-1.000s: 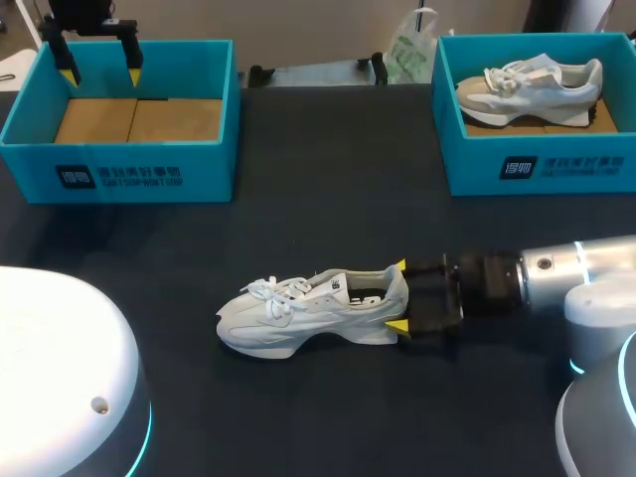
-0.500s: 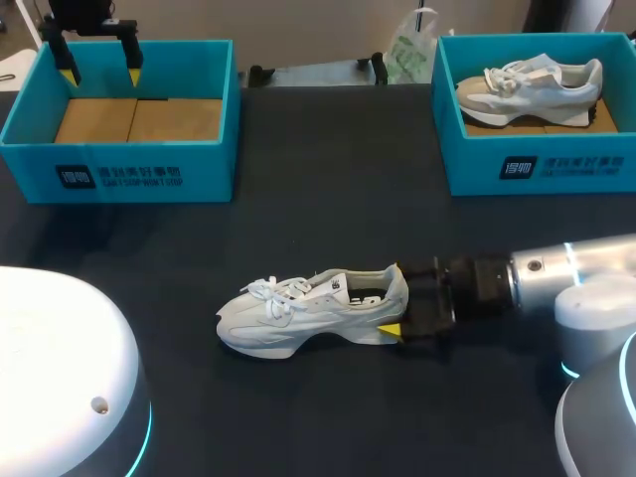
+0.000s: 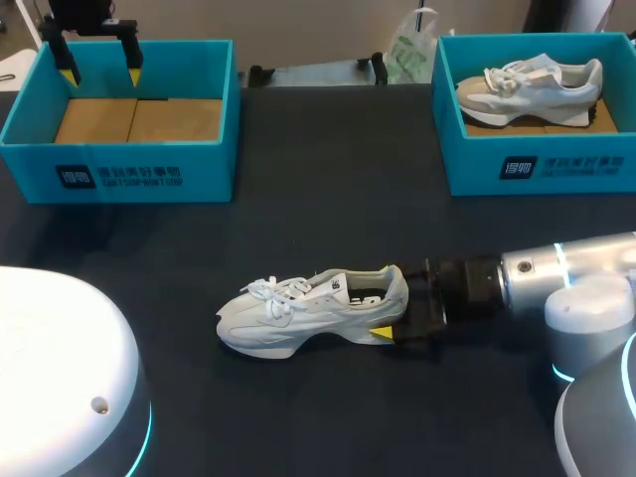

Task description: Take the shoe out of the shoebox, open the shoe tongue, remove and reinsert the insole, then place the shoe into the shoebox

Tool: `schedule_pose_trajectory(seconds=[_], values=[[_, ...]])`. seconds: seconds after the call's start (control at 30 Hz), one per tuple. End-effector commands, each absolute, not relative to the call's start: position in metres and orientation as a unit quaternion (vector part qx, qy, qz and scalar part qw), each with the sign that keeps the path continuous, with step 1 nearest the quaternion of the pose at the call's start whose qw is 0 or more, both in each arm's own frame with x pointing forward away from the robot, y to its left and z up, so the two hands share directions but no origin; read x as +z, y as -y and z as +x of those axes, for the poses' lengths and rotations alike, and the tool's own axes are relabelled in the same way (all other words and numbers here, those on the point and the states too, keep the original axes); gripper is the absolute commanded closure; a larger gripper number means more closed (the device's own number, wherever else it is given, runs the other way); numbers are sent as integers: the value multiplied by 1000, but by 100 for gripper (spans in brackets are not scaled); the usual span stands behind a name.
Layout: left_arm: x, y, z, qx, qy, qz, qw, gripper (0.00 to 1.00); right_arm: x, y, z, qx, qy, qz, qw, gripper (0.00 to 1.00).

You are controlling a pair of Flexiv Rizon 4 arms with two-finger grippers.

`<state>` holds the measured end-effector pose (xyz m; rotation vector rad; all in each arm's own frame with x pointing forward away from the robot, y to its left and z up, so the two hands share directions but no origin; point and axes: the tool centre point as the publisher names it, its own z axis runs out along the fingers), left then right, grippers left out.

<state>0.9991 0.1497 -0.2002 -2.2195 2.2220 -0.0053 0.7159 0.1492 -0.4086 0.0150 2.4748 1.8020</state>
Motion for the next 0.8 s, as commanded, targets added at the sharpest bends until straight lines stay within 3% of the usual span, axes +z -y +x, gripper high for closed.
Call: schedule_pose_trajectory(seconds=[0.03,0.6,0.63,0.7,0.77,0.8], values=[[-200,-150,999,-1,-707,-707,0,0,-410,-157,718,587,-808,5,39,0],[-200,-150,999,-1,-707,-707,0,0,-412,-166,721,586,-810,2,32,0],[-200,-150,999,-1,-707,-707,0,0,-412,-166,721,586,-810,2,32,5],[-200,-150,999,-1,-707,-707,0,0,-413,-167,721,585,-811,2,31,58],[-200,-150,999,-1,-707,-707,0,0,-413,-167,721,584,-811,2,31,91],[-200,-150,999,-1,-707,-707,0,0,-413,-167,721,584,-812,2,31,100]])
